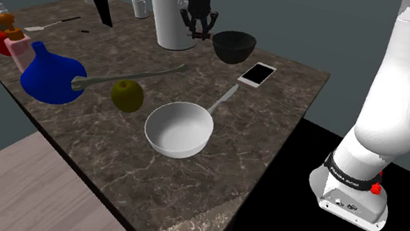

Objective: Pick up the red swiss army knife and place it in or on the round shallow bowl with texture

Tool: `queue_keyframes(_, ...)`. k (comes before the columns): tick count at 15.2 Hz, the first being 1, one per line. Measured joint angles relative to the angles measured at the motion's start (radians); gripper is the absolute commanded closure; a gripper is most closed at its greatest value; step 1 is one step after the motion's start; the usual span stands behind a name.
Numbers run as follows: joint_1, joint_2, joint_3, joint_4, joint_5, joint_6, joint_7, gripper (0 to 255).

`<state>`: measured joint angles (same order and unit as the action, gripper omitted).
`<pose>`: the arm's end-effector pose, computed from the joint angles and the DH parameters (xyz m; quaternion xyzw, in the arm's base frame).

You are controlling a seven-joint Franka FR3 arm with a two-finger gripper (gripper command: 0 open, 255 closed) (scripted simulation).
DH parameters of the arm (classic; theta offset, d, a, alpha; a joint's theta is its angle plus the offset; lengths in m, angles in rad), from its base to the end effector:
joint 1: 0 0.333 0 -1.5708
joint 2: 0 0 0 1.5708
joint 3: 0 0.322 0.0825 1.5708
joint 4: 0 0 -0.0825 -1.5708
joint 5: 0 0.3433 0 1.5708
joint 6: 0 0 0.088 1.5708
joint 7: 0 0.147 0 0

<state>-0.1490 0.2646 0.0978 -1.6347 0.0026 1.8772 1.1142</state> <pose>0.5990 -0.0352 0.4413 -0.8338 0.5518 0.0161 0.0068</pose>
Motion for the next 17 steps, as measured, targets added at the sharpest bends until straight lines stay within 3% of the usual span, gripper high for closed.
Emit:
queue_keyframes(8,-0.005,-0.014,-0.002,0.078,0.002,-0.091,-0.007,255)
queue_keyframes(17,-0.119,-0.11,-0.075,-0.036,0.018,-0.079,-0.194,255)
